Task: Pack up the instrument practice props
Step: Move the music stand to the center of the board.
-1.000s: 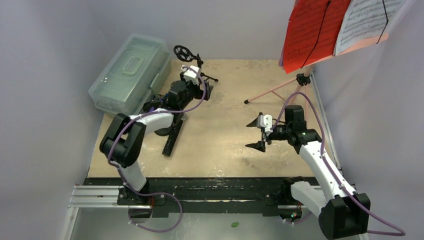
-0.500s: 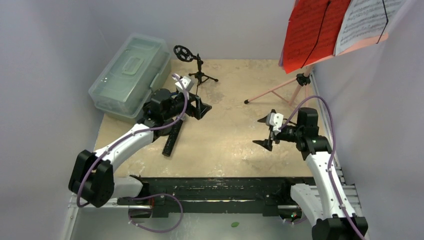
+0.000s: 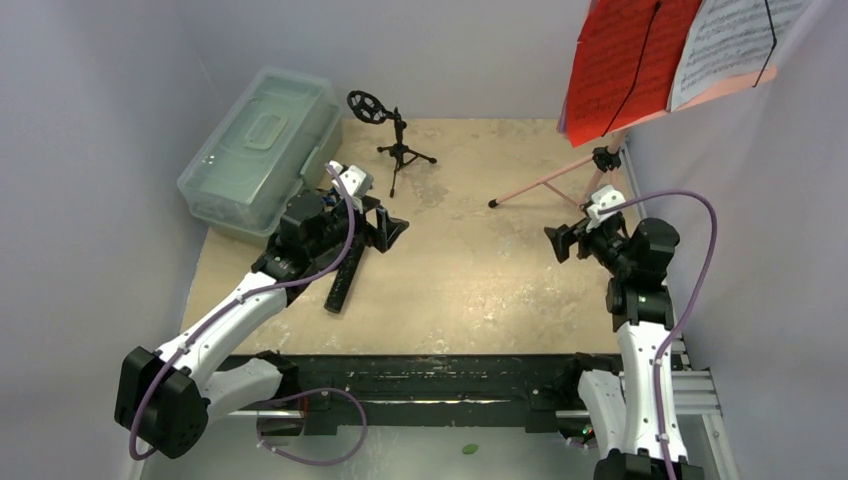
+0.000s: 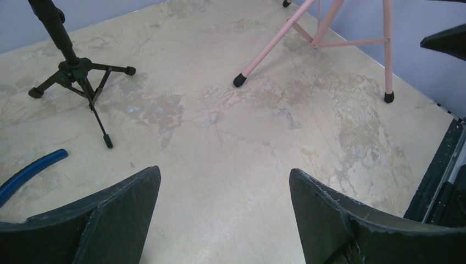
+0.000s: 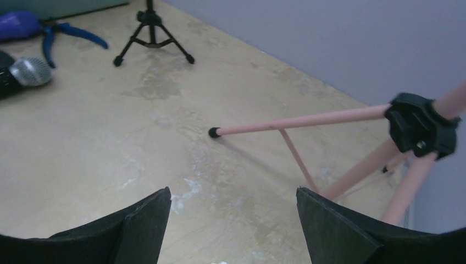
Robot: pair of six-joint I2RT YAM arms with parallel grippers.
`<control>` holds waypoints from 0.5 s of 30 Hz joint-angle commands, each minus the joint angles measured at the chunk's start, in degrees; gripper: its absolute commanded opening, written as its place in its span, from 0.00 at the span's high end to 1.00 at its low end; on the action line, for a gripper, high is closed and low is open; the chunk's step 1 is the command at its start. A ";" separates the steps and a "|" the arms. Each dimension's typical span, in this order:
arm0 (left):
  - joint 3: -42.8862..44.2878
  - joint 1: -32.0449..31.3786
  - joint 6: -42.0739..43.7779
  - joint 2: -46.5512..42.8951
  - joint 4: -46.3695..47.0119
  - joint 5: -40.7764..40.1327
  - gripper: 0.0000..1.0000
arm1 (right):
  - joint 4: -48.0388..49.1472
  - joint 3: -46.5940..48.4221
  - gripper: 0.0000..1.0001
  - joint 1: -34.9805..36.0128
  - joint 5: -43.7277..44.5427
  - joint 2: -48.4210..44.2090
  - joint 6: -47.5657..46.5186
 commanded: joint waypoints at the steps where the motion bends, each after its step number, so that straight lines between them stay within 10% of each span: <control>1: 0.28 0.13 0.91 -1.46 -1.12 -1.53 0.13 | 11.85 -0.60 0.13 -0.65 14.59 0.91 13.09; 7: 0.41 0.13 0.93 -1.59 -1.54 -1.80 0.13 | 26.40 -3.37 0.09 -0.67 32.17 2.90 17.06; 15: 0.53 0.13 1.81 -1.28 -2.63 -3.17 0.13 | 50.23 -6.63 0.04 -1.49 27.93 11.49 15.42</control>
